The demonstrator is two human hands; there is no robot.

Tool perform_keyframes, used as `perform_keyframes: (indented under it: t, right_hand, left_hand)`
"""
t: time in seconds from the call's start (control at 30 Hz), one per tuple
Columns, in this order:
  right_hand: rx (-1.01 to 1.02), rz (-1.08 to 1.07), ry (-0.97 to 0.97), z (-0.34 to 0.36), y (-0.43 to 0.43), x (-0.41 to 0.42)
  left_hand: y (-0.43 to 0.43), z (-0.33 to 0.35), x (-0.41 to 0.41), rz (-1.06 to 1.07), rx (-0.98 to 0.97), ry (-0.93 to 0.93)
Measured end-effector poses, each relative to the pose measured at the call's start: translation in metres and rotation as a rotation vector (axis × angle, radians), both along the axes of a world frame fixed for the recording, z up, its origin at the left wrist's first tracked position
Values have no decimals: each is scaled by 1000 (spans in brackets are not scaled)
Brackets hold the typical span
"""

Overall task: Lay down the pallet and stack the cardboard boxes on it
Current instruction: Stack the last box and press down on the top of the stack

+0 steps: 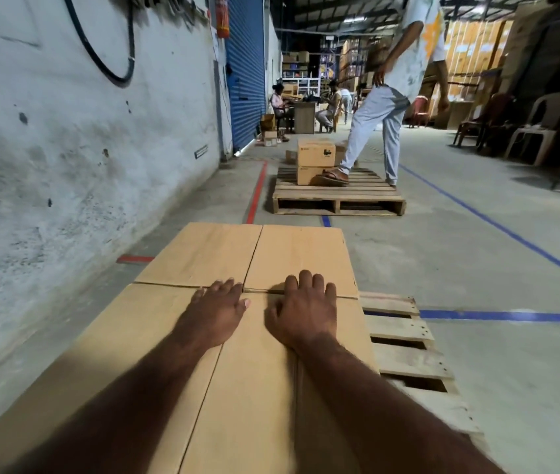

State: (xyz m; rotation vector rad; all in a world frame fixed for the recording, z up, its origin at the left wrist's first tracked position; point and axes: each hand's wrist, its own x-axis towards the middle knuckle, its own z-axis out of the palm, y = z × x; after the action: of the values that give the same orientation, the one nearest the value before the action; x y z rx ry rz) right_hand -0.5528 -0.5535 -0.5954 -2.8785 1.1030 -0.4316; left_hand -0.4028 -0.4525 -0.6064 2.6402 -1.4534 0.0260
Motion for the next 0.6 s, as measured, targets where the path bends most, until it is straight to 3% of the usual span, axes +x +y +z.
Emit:
perform_keyframes:
  t: [0.17, 0.37, 0.6]
  right_hand:
    - [134, 6, -41, 28, 8, -28]
    - [218, 169, 129, 2, 53, -69]
    - [200, 137, 195, -8, 64, -70]
  left_hand:
    - [38, 13, -20, 68, -293, 99]
    - [90, 10, -66, 45, 91, 140]
    - [87, 3, -79, 66, 159, 68]
